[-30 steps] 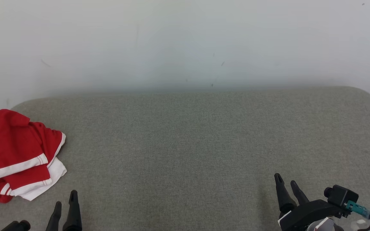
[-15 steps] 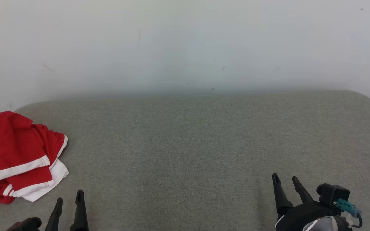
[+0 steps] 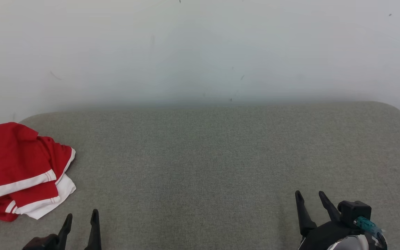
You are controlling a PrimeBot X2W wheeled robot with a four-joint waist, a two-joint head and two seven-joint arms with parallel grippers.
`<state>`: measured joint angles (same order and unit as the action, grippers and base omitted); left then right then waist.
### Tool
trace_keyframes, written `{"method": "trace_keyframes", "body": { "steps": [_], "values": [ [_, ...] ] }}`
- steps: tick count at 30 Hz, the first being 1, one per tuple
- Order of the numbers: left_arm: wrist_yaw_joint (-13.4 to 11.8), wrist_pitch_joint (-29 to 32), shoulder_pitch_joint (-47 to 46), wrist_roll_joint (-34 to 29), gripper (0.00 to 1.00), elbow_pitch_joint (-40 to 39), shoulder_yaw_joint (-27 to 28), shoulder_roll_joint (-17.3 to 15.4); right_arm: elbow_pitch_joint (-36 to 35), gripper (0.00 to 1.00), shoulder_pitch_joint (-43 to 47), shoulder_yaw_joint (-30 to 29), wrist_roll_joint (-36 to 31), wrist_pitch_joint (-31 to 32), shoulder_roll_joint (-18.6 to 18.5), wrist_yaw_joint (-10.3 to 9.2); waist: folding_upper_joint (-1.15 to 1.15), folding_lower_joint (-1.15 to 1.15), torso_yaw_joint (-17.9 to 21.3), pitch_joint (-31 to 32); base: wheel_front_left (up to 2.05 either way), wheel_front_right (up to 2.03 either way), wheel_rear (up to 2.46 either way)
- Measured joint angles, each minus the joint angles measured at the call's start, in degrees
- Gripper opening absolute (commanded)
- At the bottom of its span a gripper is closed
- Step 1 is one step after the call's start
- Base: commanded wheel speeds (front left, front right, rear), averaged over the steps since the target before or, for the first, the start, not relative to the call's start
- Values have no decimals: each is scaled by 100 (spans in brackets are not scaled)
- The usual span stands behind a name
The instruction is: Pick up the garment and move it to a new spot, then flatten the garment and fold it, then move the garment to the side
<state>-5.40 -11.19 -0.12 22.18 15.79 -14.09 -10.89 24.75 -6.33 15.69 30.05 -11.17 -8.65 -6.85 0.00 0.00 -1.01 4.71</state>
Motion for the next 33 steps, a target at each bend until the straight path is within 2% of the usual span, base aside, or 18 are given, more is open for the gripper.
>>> {"method": "trace_keyframes", "body": {
  "steps": [16,33],
  "values": [
    [-46,160,2,22,100,-51,105,-16,-328,100,209,-393,-1,65,-44,-29,0,0,18,-25,0,0,0],
    [-20,343,-12,62,100,-137,22,11,-800,100,487,-325,119,521,-241,22,0,0,-168,-40,0,0,0]
  ]
}}
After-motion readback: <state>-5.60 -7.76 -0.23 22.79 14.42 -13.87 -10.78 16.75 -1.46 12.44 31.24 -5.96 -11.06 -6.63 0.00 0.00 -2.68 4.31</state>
